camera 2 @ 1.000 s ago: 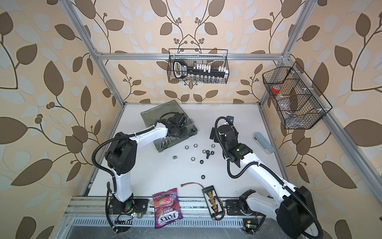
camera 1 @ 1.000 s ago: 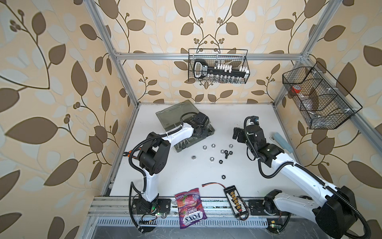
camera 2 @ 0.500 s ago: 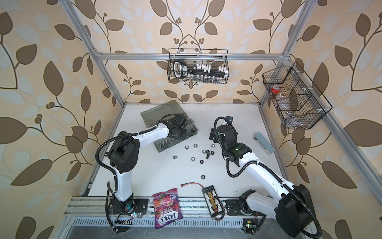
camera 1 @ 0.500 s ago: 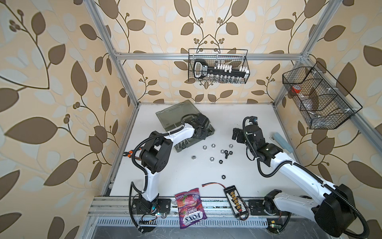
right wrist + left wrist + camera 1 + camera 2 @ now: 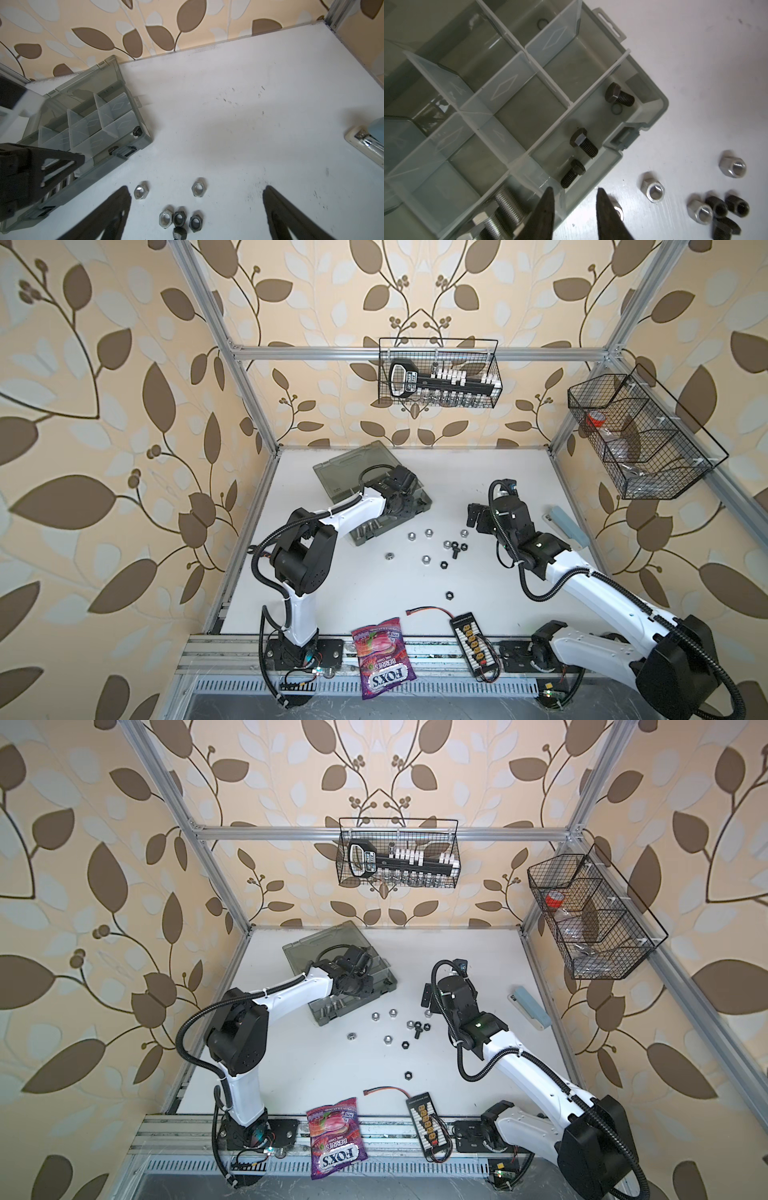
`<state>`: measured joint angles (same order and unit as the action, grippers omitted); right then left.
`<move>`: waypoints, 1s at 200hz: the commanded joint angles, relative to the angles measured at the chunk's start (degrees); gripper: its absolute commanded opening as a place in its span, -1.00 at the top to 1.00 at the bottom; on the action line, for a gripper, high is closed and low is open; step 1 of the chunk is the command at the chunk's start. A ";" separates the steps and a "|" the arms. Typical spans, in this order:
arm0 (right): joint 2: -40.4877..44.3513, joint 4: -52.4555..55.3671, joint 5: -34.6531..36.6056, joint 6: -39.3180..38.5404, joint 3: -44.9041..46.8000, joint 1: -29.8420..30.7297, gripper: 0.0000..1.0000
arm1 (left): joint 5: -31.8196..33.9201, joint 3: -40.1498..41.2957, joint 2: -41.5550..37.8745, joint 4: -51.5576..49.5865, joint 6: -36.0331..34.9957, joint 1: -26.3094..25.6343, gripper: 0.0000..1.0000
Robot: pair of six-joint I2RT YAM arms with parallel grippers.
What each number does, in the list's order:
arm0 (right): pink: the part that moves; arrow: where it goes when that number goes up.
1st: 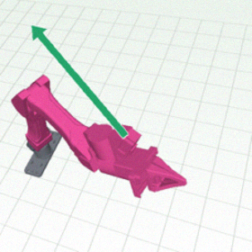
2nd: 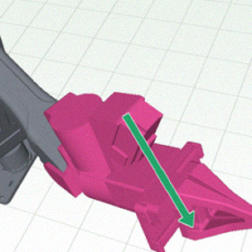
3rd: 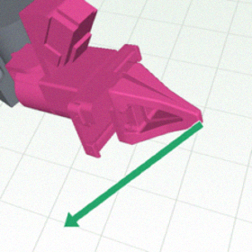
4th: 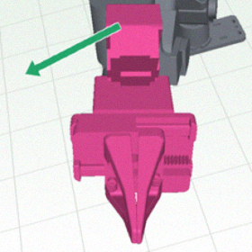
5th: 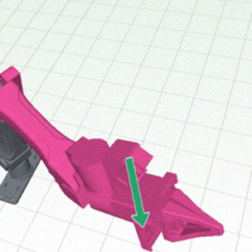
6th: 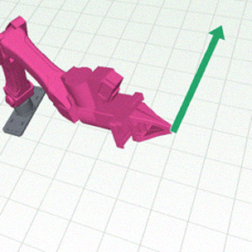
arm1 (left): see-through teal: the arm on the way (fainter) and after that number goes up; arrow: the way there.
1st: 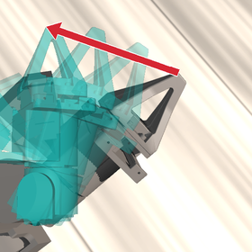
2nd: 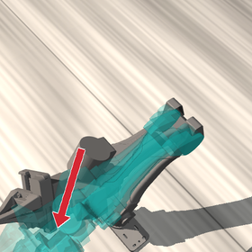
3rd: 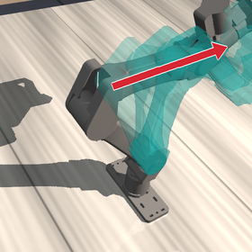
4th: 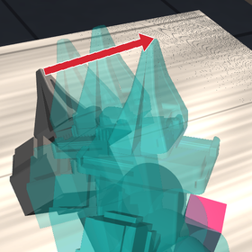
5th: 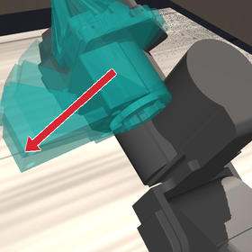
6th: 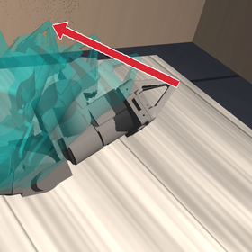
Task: Sort the screws and nuts into containers
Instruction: Place the screw into the container, then pick up the screw from the center of the table.
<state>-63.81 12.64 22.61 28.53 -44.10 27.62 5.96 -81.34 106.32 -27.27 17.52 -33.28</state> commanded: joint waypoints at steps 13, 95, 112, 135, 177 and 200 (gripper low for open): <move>1.42 3.91 -1.53 0.93 1.98 1.76 -0.99 | 1.50 4.49 -10.03 1.84 2.00 0.66 -0.14; -1.34 10.73 -3.71 7.80 3.96 11.14 -0.62 | 10.52 22.45 -29.63 1.94 9.63 0.63 -0.98; -3.27 10.50 -3.81 8.34 3.73 11.14 -0.53 | 13.23 26.28 -33.57 1.09 12.72 0.58 -0.98; -7.63 10.47 -4.33 8.54 1.92 11.14 -0.32 | 16.51 30.43 -37.96 -1.01 16.52 0.63 -0.98; -15.41 9.16 -6.50 8.12 -1.67 10.21 -0.04 | 18.45 35.13 -43.30 -3.38 20.98 0.63 -0.98; -19.21 8.79 -8.07 7.49 -3.33 9.51 0.06 | 19.55 36.55 -44.90 -4.41 22.60 0.66 -0.98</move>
<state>-80.01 21.56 16.80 36.32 -44.56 37.85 21.65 -45.93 63.70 -29.71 36.16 -33.28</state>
